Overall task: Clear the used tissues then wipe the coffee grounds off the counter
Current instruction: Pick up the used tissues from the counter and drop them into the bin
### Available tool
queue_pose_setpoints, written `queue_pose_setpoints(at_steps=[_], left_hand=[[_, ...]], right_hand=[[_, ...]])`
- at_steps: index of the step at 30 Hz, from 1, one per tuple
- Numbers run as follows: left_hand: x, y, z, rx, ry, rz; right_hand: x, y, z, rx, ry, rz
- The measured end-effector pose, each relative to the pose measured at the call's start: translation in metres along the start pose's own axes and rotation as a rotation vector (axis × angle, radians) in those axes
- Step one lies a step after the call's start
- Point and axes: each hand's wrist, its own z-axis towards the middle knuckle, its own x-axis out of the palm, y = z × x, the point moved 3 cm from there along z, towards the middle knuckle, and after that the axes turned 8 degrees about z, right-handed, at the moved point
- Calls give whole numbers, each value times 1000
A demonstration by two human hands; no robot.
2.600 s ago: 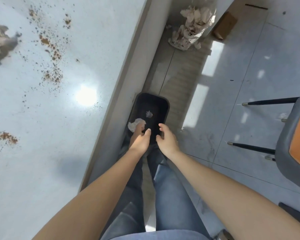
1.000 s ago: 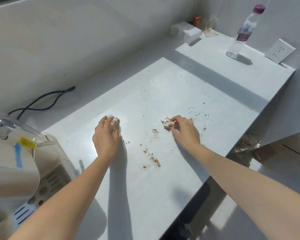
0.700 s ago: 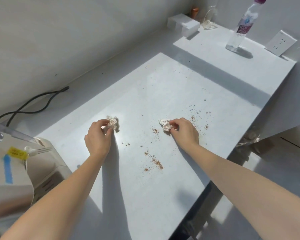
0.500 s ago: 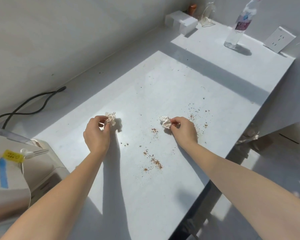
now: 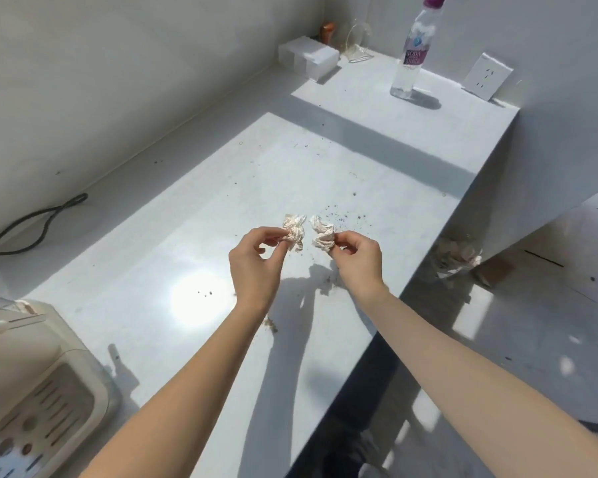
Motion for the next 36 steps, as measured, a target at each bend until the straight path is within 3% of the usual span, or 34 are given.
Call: queue_pose_setpoints(at_steps=[8, 13, 18, 24, 28, 31, 36], left_hand=[[89, -37, -70, 20, 132, -64], [148, -33, -132, 11, 322, -18], [174, 23, -187, -316, 464, 38], [185, 86, -229, -454, 631, 218], [193, 131, -243, -690, 600, 287], [201, 154, -246, -700, 606, 370], [214, 174, -243, -745, 781, 331]], right_hand=[[-105, -29, -25, 46, -241, 112], [-151, -74, -46, 107, -316, 167], [-173, -144, -77, 324, -418, 162], [-182, -231, -123, 593, -470, 79], [-177, -288, -141, 743, -382, 41], [-171, -325, -145, 829, -231, 33], [-166, -344, -142, 918, -104, 91]])
